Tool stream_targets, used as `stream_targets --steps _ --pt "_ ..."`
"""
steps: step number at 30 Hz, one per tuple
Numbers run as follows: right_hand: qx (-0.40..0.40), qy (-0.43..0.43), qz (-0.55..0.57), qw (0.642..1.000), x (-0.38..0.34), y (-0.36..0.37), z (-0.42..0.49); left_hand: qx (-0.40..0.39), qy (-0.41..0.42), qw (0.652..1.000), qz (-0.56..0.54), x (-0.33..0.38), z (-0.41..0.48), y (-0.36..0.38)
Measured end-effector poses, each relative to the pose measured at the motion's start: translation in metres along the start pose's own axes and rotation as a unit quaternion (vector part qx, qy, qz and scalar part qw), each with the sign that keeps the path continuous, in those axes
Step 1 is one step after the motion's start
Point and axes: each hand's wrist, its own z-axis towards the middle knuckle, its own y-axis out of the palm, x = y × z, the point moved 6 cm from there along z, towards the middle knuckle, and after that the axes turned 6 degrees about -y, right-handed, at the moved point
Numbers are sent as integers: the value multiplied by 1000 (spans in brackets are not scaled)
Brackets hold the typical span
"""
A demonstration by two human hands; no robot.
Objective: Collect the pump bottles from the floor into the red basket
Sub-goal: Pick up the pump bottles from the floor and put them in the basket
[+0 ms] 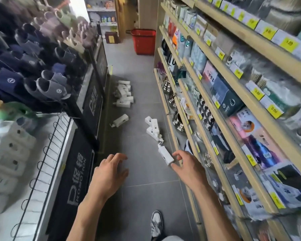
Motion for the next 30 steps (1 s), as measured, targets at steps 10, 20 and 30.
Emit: stream_targets --steps 10,20,30 --pt "-15 -9 8 1000 0 -9 111 4 -17 1000 9 20 92 -11" --pt "23 18 13 999 -18 0 184 -18 -12 1000 17 2 186 -24" --pt "46 40 10 998 -68 -8 251 29 25 997 73 -16 291 -87"
